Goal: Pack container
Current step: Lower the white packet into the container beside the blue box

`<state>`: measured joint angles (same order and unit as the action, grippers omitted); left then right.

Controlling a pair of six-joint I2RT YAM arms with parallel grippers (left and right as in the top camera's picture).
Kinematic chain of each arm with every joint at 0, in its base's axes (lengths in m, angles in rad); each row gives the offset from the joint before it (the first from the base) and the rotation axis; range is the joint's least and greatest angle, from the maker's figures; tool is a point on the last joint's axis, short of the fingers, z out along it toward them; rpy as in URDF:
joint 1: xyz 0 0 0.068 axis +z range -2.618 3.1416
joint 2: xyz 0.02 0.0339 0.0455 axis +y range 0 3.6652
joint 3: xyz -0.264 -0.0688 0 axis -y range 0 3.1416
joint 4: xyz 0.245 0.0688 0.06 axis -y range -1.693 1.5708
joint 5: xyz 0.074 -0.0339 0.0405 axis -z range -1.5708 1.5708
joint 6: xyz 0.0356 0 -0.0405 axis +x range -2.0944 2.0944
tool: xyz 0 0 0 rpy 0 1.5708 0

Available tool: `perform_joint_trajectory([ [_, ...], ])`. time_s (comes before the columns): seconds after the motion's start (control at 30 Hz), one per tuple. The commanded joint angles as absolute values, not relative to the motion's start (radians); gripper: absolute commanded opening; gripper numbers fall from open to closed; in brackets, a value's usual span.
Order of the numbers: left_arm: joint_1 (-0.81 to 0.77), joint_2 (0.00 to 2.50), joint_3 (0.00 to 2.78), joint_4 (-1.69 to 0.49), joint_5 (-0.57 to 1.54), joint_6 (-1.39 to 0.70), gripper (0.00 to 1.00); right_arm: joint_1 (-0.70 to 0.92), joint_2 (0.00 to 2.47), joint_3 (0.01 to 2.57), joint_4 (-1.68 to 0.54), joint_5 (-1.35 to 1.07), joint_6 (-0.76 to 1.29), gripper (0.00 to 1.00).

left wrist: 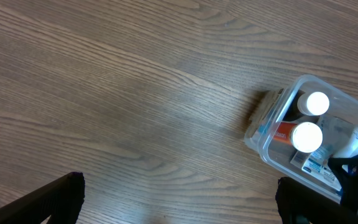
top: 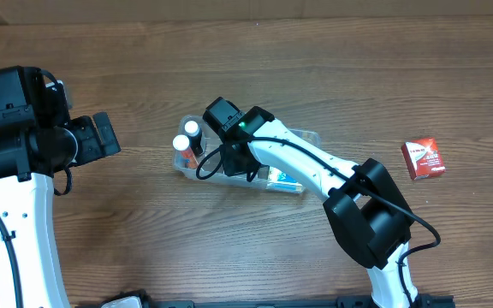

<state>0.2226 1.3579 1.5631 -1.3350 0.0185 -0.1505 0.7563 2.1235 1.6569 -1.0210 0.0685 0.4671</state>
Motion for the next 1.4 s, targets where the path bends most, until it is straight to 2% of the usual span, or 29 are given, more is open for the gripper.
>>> perform_joint_trajectory([
  [0.0, 0.222, 1.359, 1.564, -1.335, 0.02, -0.154, 1.0, 0.759, 2.082, 1.689, -1.013, 0.121, 0.436, 0.04],
  [0.17, 0.222, 1.359, 1.564, -1.334, 0.02, -0.154, 1.0, 0.762, 2.077, 1.692, -0.985, 0.14, 0.36, 0.04],
  [0.77, 0.222, 1.359, 1.564, -1.335, 0.02, -0.154, 1.0, 0.764, 2.003, 1.722, -0.918, 0.127, 0.303, 0.04],
  [1.37, 0.222, 1.359, 1.564, -1.335, 0.019, -0.154, 1.0, 0.764, 2.175, 1.716, -0.92, 0.069, 0.31, 0.04],
])
